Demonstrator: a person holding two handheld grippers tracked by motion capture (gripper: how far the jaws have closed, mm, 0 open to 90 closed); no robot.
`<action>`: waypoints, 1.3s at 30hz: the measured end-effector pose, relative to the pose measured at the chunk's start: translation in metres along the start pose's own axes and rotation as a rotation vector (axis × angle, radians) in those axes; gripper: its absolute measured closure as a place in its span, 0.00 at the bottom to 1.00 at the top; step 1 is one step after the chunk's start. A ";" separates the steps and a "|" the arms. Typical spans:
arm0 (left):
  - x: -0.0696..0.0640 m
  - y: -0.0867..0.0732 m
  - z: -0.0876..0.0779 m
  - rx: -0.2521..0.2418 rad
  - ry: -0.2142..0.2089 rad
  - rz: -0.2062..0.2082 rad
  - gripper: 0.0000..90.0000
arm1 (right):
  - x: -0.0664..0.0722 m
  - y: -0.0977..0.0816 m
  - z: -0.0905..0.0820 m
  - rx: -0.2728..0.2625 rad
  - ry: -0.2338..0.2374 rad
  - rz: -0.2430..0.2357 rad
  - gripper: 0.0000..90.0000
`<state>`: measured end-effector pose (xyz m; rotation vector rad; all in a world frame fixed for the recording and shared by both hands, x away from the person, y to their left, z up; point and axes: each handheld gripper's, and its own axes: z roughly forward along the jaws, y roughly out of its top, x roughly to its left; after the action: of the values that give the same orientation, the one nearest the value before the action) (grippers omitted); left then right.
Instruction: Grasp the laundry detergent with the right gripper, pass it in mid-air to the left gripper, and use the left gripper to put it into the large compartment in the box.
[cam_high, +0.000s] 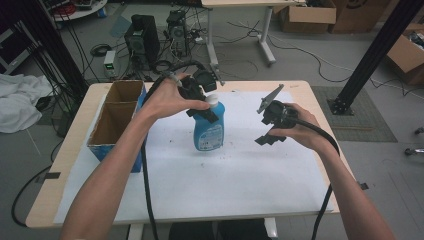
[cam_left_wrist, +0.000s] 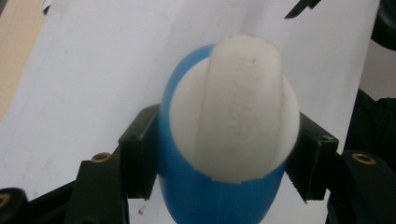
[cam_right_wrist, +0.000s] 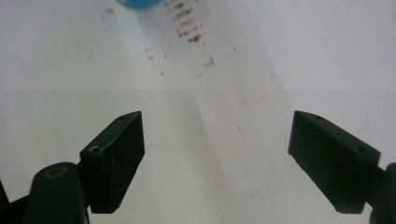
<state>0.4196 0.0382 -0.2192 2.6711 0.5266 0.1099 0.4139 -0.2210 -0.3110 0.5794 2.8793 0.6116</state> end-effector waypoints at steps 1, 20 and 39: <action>0.001 -0.001 -0.002 0.006 0.008 -0.020 0.42 | -0.001 -0.001 0.000 0.014 -0.011 0.005 0.21; 0.027 -0.028 -0.062 0.008 0.167 -0.418 0.42 | -0.005 -0.019 -0.001 0.072 -0.032 0.079 0.21; 0.046 -0.082 -0.142 0.014 0.387 -0.790 0.42 | -0.003 -0.022 0.003 0.074 -0.028 0.092 0.21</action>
<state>0.4121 0.1785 -0.1236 2.2558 1.6475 0.3851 0.4100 -0.2391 -0.3229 0.7284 2.8724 0.5071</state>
